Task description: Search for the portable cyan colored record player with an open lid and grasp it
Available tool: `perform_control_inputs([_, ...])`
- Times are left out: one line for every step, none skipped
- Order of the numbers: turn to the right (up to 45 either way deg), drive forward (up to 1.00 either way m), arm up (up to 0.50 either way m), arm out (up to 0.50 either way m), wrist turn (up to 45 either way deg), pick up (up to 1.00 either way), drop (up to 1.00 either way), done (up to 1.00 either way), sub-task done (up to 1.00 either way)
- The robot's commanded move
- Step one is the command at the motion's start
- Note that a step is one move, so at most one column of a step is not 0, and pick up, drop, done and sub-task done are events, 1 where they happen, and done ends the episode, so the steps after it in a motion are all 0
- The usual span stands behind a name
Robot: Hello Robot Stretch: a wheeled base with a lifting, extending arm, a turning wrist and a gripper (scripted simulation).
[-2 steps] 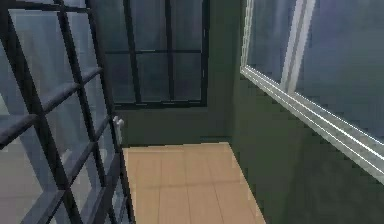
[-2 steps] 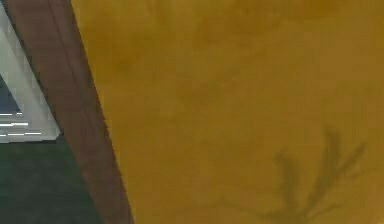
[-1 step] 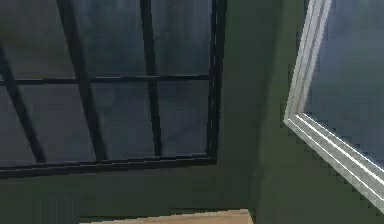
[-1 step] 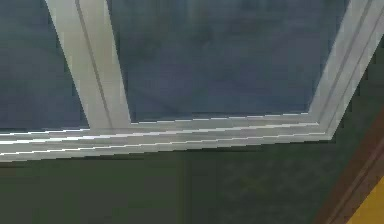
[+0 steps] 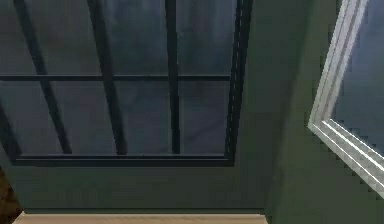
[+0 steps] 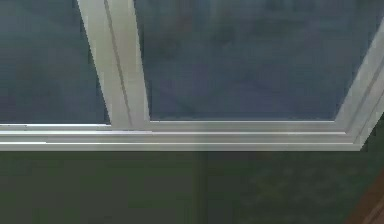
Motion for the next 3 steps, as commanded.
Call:
perform_control_inputs([0.0, 0.25, 0.00, 0.00, 0.0, 0.00, 0.00, 0.00, 0.00])
perform_control_inputs([-45.0, 0.00, 0.00, 0.00, 0.0, 0.00, 0.00, 0.00, 0.00])
perform_control_inputs([0.0, 0.25, 0.00, 0.00, 0.0, 0.00, 0.00, 0.00, 0.00])
